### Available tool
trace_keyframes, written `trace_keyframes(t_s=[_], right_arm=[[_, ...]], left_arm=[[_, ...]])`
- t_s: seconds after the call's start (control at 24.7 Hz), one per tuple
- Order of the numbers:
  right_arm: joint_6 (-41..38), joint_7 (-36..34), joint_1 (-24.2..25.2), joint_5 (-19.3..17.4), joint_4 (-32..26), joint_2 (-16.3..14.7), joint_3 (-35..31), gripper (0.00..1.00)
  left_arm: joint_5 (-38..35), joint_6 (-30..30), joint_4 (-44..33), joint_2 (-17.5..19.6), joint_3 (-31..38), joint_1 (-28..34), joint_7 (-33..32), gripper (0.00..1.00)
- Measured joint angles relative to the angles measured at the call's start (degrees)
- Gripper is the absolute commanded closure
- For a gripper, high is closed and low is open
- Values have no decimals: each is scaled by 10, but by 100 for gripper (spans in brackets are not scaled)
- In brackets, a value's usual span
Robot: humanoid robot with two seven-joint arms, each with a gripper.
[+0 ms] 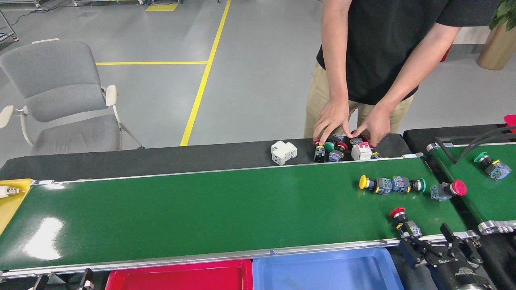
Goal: Pick switch part from conveyor to tray
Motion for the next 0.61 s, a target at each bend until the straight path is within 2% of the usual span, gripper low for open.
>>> trace_keyframes(t_s=[0.12,0.2,0.24,0.36,0.49,0.61], right_arm=[[7,4,-12,0,24,0,27,5],[13,4,-14,0,31,0,46,16],[14,4,-14,0,33,0,53,23],[16,5,-14,0,34,-1,67,63],[15,5,-14,0,34,-4,70,84],[4,5,-14,0,33,-4,70,94]], left_arm=[[0,0,0,0,-5,0,0,0],[0,0,1,0,-7,0,0,0],[0,0,1,0,-7,0,0,0],[0,-1,1,-1,-7,0,0,0],[0,-2,1,-1,-7,0,0,0],[0,-1,1,-2,-7,3,0,0]])
